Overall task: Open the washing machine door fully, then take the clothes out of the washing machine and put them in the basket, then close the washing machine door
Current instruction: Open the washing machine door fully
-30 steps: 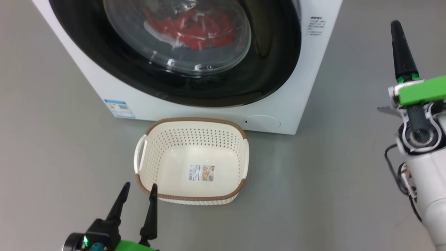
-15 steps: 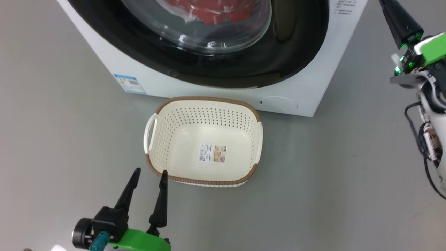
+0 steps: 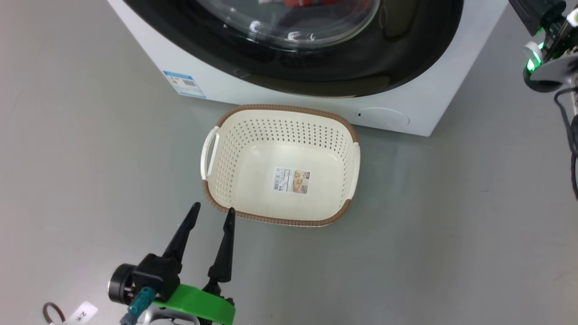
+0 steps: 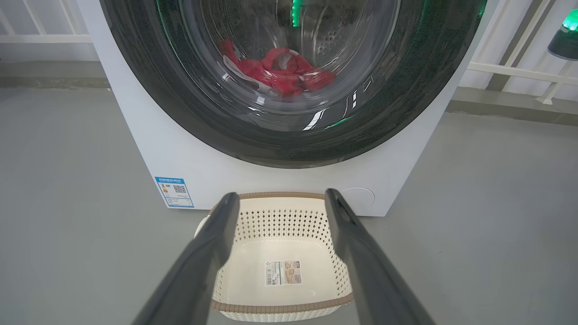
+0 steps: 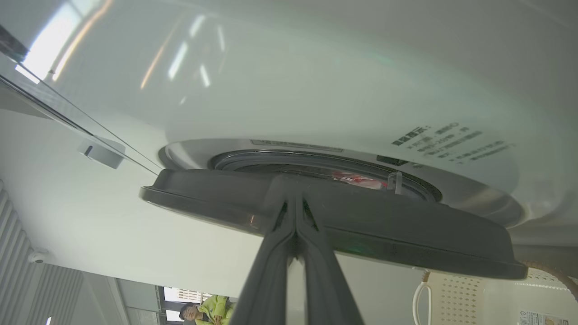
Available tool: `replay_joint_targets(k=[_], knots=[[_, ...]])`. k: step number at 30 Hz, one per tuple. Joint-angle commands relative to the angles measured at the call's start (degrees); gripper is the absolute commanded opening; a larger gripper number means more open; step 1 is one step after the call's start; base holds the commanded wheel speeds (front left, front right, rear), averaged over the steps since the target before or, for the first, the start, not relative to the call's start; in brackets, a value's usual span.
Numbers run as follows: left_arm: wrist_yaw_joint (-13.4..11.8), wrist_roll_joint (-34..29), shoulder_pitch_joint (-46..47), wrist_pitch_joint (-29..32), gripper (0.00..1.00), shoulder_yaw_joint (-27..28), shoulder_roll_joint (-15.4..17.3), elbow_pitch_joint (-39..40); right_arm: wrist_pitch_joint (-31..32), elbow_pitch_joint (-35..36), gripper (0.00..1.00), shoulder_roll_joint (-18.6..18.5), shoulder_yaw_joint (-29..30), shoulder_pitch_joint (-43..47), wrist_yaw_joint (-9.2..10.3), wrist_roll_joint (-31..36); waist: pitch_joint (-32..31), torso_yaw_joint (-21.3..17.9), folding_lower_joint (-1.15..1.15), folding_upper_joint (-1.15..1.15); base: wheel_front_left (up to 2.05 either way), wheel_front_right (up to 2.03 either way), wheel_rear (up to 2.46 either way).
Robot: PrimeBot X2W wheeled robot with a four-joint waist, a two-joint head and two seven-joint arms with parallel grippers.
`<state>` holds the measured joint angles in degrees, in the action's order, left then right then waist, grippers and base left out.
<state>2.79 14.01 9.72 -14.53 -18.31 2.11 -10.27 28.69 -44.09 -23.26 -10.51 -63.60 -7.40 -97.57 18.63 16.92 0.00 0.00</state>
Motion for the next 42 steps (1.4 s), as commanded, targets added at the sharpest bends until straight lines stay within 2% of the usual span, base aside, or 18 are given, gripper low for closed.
replay_joint_targets(k=[1,8,19,42], knots=[[0.19,0.96,1.44,-0.47,1.0,1.32,0.76,1.54,2.05,-0.4,0.0,0.62,-0.57,-2.74,-0.09,-0.74,0.99,0.84,0.0,0.0,0.0,0.0,0.0],[0.07,1.38,2.19,-0.47,1.0,0.11,0.76,2.06,6.95,-5.99,0.0,0.64,-1.28,-7.87,-0.09,-0.52,2.54,1.82,0.0,0.0,0.0,0.0,0.0],[-0.22,1.68,3.06,-0.47,1.0,-0.99,0.76,2.18,8.34,-9.07,0.0,0.97,-2.48,-11.73,-0.09,1.96,3.49,2.35,0.0,0.0,0.0,0.0,0.0],[-0.46,1.34,2.77,-0.47,1.0,-1.73,0.76,1.54,10.77,-2.98,0.0,3.37,-4.87,-3.23,-0.09,5.12,0.84,2.24,0.0,0.0,0.0,0.0,0.0]])
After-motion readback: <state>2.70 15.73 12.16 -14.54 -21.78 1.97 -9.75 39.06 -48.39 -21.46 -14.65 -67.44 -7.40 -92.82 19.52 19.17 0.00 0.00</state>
